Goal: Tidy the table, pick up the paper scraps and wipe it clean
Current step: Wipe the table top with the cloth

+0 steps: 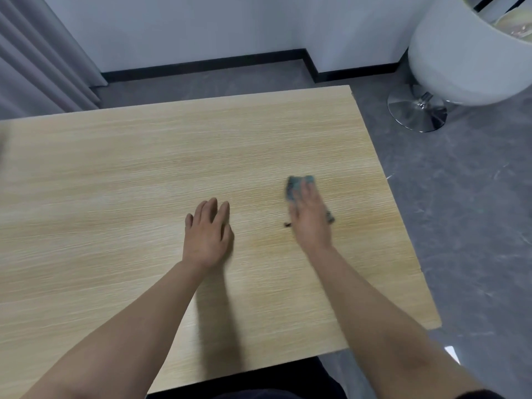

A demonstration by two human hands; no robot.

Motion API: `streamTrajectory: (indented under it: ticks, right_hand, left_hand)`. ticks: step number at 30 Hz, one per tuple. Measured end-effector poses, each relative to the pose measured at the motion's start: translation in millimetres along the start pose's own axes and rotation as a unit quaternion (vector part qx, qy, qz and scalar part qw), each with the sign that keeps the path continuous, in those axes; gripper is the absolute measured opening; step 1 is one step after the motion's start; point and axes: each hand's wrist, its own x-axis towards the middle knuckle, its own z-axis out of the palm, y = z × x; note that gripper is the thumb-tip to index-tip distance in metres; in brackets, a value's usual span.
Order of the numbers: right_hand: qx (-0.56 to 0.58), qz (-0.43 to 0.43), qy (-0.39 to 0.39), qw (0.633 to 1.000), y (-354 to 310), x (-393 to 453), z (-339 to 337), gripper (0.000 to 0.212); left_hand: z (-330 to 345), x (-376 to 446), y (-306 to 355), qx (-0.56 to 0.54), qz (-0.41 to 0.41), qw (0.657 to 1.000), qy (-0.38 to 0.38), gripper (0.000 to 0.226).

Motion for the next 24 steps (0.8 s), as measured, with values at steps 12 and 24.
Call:
streamTrajectory:
  ticks: [12,24]
  right_hand:
    - [-0.009,0.056,0.001,0.998,74,43,-22,0.048]
    - [-0.079,-0.111,-0.088,0.987,-1,32,4,0.045]
  left_hand:
    - [-9,32,-5,0.005,0.024,1.000,0.002,0.053]
    - [-6,38,-5,-0.020,0.024,1.000,0.001,0.049]
